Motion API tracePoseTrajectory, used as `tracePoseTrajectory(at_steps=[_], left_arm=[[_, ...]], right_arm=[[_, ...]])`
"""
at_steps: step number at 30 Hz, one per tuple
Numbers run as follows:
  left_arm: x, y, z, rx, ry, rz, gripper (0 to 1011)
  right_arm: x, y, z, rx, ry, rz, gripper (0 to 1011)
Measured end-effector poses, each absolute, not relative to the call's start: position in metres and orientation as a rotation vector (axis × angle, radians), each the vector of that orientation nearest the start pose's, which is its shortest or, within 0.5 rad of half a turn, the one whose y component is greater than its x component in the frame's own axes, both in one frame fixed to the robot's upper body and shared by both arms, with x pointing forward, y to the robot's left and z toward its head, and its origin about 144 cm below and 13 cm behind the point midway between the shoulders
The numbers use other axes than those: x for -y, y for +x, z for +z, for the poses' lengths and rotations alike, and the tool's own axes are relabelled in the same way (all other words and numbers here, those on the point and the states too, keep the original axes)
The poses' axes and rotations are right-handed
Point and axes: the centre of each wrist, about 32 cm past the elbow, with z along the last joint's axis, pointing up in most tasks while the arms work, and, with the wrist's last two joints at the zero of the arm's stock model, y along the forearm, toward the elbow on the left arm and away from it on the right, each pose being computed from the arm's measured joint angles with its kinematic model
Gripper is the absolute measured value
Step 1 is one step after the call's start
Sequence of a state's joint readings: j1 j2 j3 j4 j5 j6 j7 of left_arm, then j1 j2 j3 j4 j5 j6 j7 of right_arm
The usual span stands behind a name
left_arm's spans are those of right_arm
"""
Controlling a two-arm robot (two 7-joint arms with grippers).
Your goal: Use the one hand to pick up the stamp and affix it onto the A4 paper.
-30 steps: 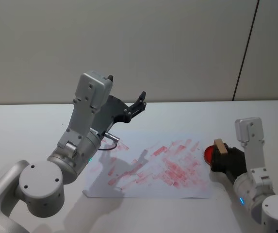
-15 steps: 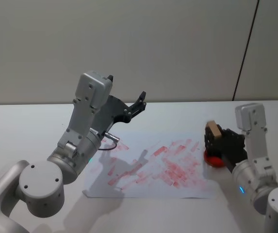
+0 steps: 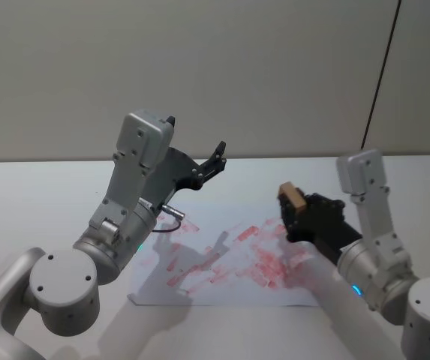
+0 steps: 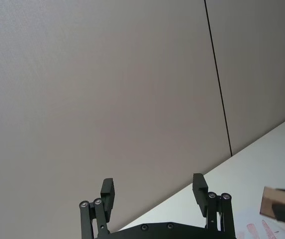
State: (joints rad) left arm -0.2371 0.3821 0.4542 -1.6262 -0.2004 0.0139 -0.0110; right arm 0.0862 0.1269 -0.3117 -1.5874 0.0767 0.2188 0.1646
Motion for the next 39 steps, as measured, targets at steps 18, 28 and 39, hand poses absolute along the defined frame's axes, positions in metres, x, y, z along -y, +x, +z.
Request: tracePoseTrajectory(at_steps=[18,28,39], left_arm=[[-0.198,0.492,1.204,0.268,0.061,1.124,1001],[-0.198,0.492,1.204,0.268,0.061,1.124,1001],[-0.198,0.492,1.204,0.268,0.061,1.124,1001]], right_arm=[[0.149,0.471,1.140,-0.180,-0.360,-0.893,218],[0.150,0.470,1.126,-0.224,-0.421,-0.876,218],[0.150,0.472,1.122,-0.236,-0.420,-0.870,219]])
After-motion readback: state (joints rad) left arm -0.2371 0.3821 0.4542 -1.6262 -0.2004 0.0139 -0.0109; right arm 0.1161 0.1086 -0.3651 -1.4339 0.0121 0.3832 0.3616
